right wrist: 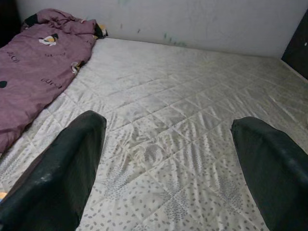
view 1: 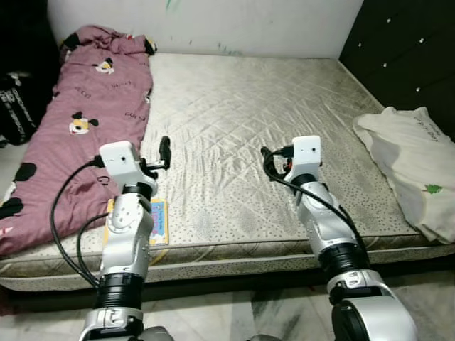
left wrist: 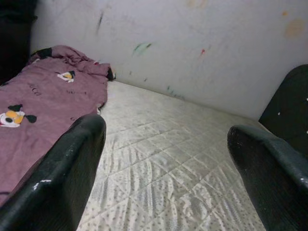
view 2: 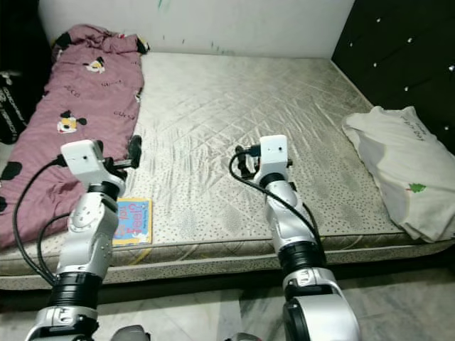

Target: Clean up the room

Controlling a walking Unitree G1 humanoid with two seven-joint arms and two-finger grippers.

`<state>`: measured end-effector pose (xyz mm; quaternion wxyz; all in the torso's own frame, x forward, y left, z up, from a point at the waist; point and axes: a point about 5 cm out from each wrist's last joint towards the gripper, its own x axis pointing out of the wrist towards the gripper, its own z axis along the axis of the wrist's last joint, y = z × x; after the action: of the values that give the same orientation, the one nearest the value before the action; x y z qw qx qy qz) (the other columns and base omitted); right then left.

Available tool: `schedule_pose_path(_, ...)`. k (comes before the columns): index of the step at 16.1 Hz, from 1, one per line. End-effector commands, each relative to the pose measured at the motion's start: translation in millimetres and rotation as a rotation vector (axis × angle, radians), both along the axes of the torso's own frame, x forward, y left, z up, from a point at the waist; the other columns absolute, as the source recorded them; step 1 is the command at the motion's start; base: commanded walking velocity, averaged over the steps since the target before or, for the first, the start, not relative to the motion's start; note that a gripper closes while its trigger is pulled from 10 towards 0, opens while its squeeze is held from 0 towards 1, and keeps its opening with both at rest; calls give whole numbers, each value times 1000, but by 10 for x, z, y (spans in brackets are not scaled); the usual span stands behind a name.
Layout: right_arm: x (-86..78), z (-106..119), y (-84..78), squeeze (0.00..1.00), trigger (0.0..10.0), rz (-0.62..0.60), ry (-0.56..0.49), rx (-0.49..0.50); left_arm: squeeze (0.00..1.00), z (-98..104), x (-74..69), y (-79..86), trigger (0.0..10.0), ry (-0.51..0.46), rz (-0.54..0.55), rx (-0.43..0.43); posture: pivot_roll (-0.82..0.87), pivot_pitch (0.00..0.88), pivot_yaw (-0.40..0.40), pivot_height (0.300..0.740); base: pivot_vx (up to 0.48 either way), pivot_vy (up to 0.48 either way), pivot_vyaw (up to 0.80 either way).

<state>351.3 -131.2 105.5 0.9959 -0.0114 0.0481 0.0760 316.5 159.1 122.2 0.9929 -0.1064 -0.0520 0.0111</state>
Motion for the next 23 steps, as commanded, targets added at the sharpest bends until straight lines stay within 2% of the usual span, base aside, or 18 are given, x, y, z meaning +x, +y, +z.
schedule_pose_path(1, 23, 34, -39, 0, 10000, -16, -4, 1, 0, 32, 15, -42, 10000, -6, -19, 0, 30, 0, -77, 740, 337, 0, -406)
schedule_pose_path(8, 24, 31, -37, 0, 10000, -14, -2, 2, 0, 11, 21, -38, 10000, 12, -13, 5, 33, 0, -76, 740, 0, 0, 0)
schedule_pose_path(11, 20, 21, -35, 0, 10000, -12, 2, -1, 0, -10, 20, -30, 10000, 25, -6, -5, 32, 0, -76, 740, 0, 0, -358)
schedule_pose_path(23, 21, -3, -20, 0, 10000, 4, 21, -10, 0, -7, 15, -14, 10000, 19, 13, -9, 32, 0, -79, 740, 0, 465, 0)
